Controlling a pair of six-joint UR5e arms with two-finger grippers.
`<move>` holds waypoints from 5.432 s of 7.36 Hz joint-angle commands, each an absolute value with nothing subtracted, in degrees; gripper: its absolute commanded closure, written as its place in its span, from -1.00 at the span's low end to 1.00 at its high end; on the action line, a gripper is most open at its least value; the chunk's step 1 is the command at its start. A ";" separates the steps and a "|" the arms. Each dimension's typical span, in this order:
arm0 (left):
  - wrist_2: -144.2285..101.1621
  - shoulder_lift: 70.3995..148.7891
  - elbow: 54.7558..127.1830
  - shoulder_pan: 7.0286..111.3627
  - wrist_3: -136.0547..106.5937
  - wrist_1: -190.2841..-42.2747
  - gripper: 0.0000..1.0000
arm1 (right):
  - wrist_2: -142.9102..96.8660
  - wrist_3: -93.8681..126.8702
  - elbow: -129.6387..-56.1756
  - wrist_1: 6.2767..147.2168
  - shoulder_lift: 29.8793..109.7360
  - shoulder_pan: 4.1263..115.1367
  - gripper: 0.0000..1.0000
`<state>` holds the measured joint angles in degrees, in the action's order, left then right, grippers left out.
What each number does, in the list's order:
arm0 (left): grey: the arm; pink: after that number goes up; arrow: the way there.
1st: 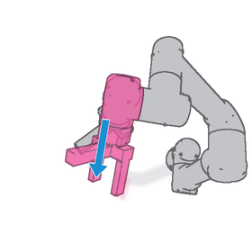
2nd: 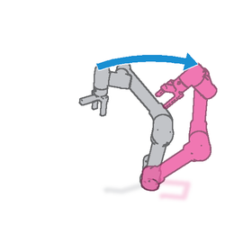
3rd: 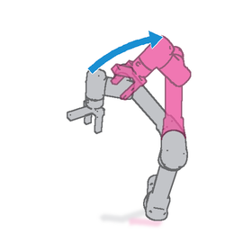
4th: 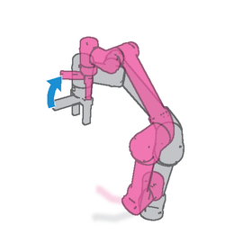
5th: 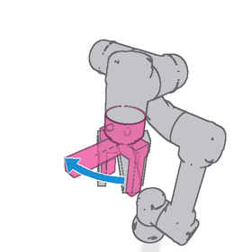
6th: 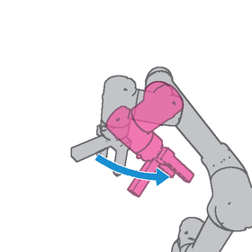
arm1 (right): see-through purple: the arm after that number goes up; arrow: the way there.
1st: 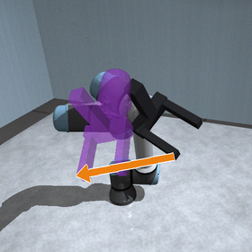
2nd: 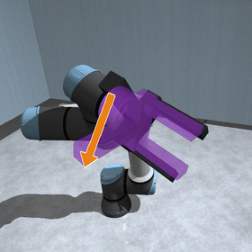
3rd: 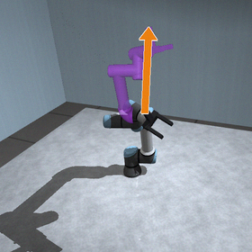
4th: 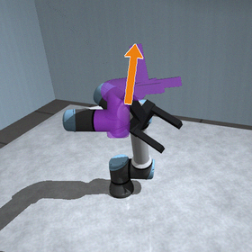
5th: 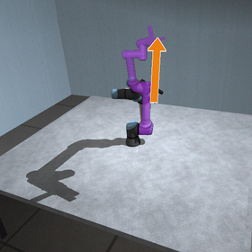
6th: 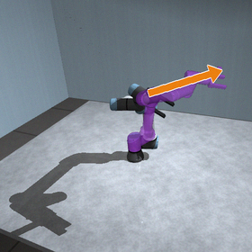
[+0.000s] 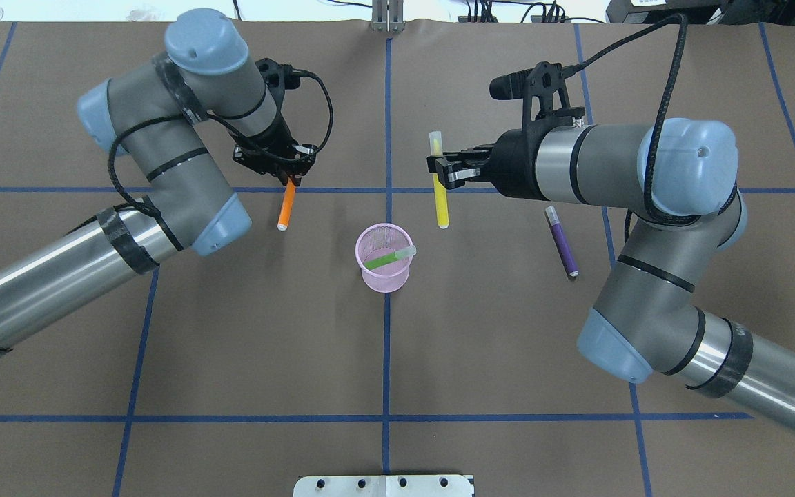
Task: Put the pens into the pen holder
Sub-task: 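Lower yellow marker into cup with right gripper while left lifts orange marker, then move right gripper to purple marker while left carries orange marker toward cup, then lower right gripper onto purple marker while left holds orange marker above cup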
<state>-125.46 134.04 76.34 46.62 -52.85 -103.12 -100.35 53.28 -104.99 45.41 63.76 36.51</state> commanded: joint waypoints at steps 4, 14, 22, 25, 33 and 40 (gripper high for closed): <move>-132.27 133.95 77.78 53.26 -52.65 -103.36 1.00 | -79.07 52.82 -99.16 45.27 57.58 25.42 1.00; -133.86 133.94 77.78 54.84 -52.56 -103.27 1.00 | -75.06 54.13 -94.30 44.74 56.16 21.88 -0.99; -117.94 133.16 92.78 53.88 -53.26 -104.24 1.00 | -104.12 62.75 -105.91 83.29 58.26 37.60 -1.00; -99.96 123.42 101.42 43.53 -58.96 -112.16 1.00 | -109.48 61.88 -105.12 91.91 58.54 43.48 -0.99; -89.65 121.29 100.90 34.28 -68.29 -130.96 1.00 | -120.15 48.97 -93.52 89.74 61.87 48.43 -0.99; -89.30 123.83 98.00 31.91 -68.12 -131.05 1.00 | -122.78 41.22 -86.48 80.86 63.28 46.32 -0.85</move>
<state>-89.46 123.33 98.58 32.80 -68.20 -130.91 -122.27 41.42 -86.81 81.46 63.13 46.35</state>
